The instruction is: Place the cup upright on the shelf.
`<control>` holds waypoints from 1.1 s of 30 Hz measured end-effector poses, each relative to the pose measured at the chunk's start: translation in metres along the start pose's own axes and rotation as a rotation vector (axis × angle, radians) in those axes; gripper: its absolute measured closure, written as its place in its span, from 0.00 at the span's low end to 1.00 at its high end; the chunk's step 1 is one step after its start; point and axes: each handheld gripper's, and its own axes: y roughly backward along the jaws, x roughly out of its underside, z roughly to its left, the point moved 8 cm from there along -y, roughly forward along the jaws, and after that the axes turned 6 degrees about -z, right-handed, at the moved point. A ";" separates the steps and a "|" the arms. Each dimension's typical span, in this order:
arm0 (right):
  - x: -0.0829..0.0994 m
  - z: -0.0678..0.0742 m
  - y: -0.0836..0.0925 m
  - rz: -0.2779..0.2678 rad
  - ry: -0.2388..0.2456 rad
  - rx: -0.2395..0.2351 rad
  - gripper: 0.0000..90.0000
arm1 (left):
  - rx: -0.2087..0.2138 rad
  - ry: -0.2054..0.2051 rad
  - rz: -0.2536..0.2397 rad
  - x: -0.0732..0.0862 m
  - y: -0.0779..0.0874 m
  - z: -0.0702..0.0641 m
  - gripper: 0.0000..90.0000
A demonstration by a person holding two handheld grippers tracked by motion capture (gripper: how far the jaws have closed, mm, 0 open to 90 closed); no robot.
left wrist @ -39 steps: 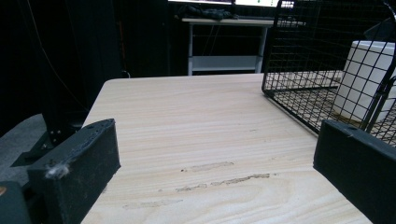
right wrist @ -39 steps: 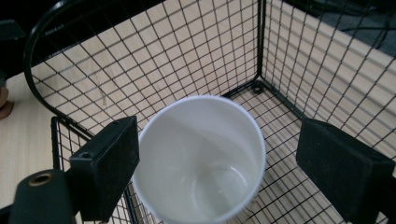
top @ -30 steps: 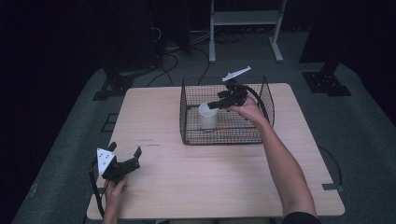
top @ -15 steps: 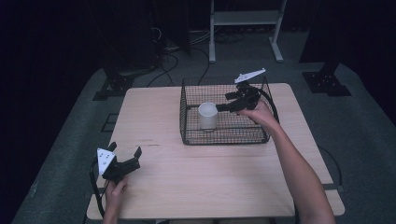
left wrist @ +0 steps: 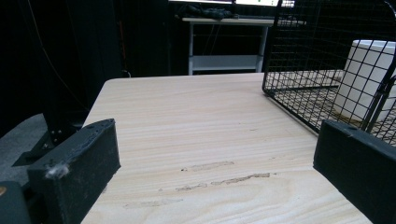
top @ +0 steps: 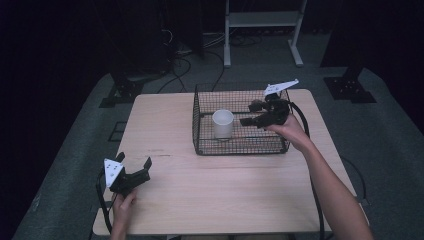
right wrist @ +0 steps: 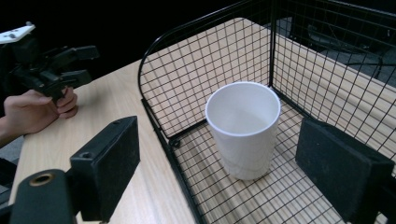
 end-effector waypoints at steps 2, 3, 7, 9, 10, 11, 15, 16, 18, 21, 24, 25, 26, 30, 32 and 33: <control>0.002 0.003 0.003 0.009 0.004 -0.008 0.14 | 0.000 0.000 0.000 0.000 0.000 0.000 0.00; 0.002 0.005 0.005 -0.001 0.008 -0.009 0.15 | 0.000 0.000 -0.001 0.000 0.000 0.000 0.00; 0.006 0.012 0.011 -0.007 0.016 -0.021 0.14 | 0.000 0.000 -0.001 0.000 0.000 0.000 0.00; 0.009 0.015 0.014 0.001 0.019 -0.028 0.14 | 0.000 -0.002 0.000 0.000 0.000 0.000 0.00; 0.011 0.015 0.015 0.011 0.021 -0.027 0.14 | 0.000 -0.002 0.000 0.000 0.000 0.000 0.00; 0.013 0.016 0.016 0.004 0.022 -0.026 0.14 | 0.000 -0.003 0.000 0.000 0.000 0.000 0.00; 0.021 0.017 0.021 0.005 0.016 -0.030 0.14 | -0.001 -0.003 0.000 0.000 0.000 0.000 0.00; 0.023 0.017 0.022 0.013 0.012 -0.033 0.14 | 0.000 -0.003 0.000 0.000 0.000 0.000 0.00; 0.026 0.017 0.025 0.000 0.010 -0.032 0.14 | 0.000 -0.003 0.000 0.000 0.000 0.000 0.00; 0.033 0.018 0.028 0.004 0.006 -0.034 0.14 | 0.000 -0.003 0.000 0.000 0.000 -0.001 0.00; 0.038 0.020 0.031 0.005 0.003 -0.038 0.14 | 0.001 -0.004 0.000 0.000 0.000 -0.001 0.00; 0.039 0.020 0.032 0.006 0.004 -0.038 0.14 | -0.001 -0.004 0.000 0.000 0.000 -0.001 0.00; 0.041 0.021 0.034 -0.001 0.003 -0.039 0.14 | -0.001 -0.004 0.000 0.000 0.000 -0.001 0.00; 0.046 0.025 0.039 -0.001 0.009 -0.040 0.15 | 0.000 -0.006 0.001 0.000 0.000 -0.001 0.00; 0.049 0.027 0.042 -0.004 0.006 -0.047 0.14 | 0.001 -0.007 0.000 0.000 0.000 -0.001 0.00; 0.050 0.027 0.043 -0.005 0.007 -0.045 0.15 | 0.001 -0.007 0.000 0.000 0.000 -0.001 0.00</control>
